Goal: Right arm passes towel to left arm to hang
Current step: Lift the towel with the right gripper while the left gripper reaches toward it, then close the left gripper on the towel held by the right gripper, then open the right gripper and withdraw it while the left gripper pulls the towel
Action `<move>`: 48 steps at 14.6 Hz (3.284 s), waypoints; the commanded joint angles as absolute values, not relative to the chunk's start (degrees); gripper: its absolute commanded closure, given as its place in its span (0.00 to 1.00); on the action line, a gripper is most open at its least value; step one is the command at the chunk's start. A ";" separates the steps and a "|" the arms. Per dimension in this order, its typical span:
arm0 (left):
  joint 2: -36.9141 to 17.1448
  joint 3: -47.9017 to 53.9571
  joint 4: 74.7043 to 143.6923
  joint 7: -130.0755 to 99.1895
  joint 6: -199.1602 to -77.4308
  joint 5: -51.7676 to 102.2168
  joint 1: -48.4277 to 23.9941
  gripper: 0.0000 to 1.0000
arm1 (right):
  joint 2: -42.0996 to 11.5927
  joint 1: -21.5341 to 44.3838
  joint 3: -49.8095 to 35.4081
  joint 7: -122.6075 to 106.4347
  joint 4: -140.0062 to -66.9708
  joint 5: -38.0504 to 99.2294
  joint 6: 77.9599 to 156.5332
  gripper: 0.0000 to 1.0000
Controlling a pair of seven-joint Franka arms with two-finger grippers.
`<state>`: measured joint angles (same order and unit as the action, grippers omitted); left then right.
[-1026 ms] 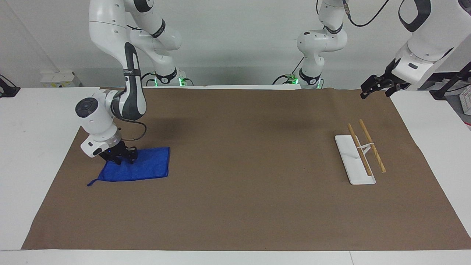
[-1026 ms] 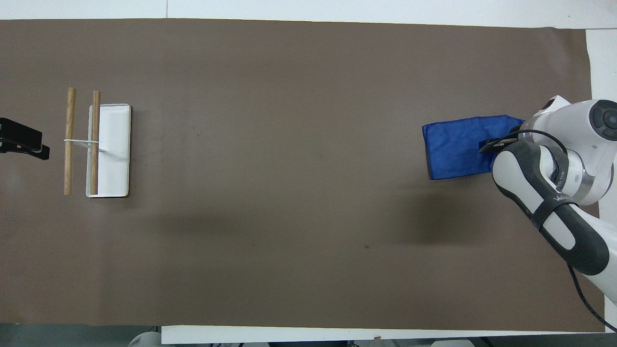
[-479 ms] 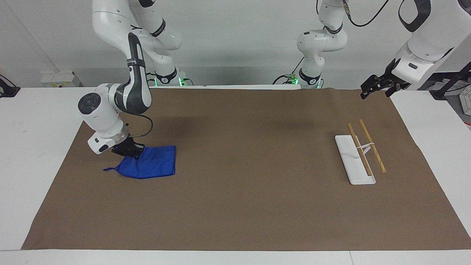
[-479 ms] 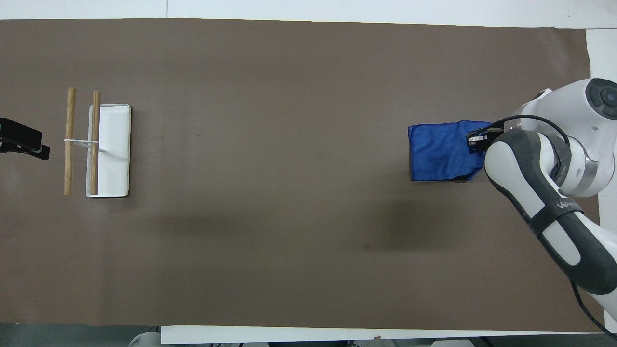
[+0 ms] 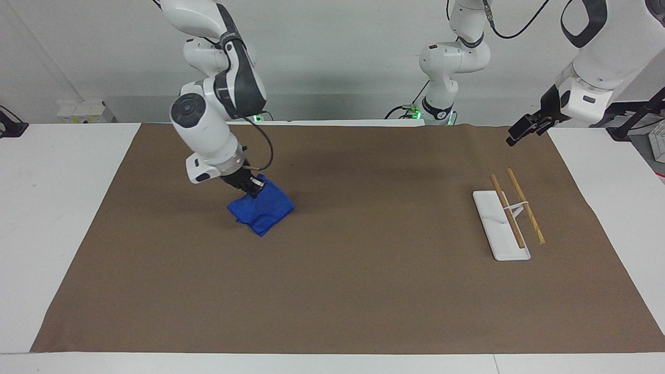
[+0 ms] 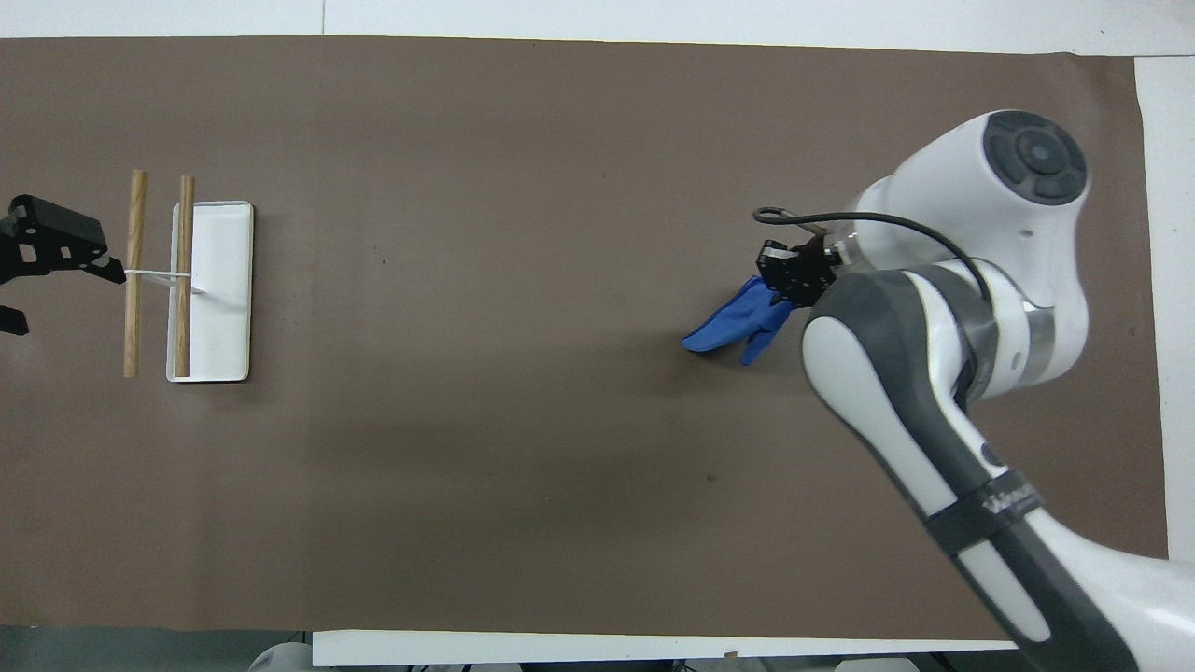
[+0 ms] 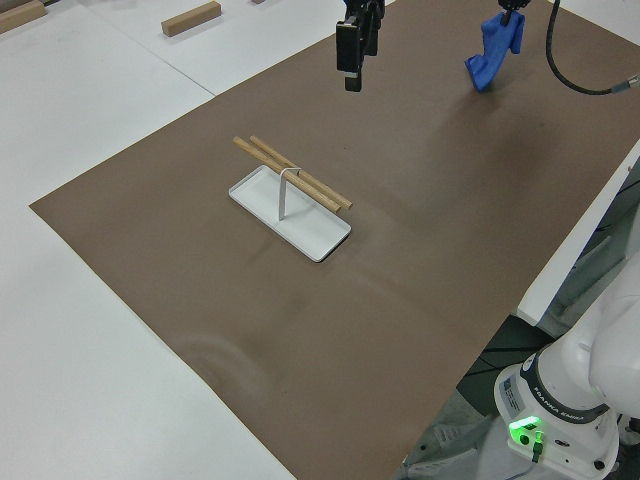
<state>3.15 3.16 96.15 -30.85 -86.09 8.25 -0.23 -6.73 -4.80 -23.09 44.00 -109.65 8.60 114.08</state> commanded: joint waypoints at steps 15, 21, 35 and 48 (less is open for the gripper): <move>12.48 3.78 121.64 -90.43 -116.28 21.79 -12.04 0.01 | -16.26 -0.44 -48.33 92.72 -103.10 27.86 154.33 0.99; 12.74 3.78 121.90 -92.55 -115.76 22.06 -15.02 0.02 | -16.52 -0.35 -49.31 92.72 -103.18 27.95 154.86 1.00; 13.27 3.52 122.96 -93.08 -113.73 22.06 -13.62 1.00 | -16.52 -0.44 -49.31 92.46 -103.10 27.86 154.78 1.00; 11.87 3.43 120.51 -90.80 -117.23 21.88 -13.45 1.00 | -15.65 -1.23 -49.13 91.67 -103.18 27.25 153.98 0.00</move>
<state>12.15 3.49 121.48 -92.36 -115.50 21.41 -13.93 -15.73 0.00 -48.22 92.82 -103.54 26.90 154.15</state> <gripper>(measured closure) 0.978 0.379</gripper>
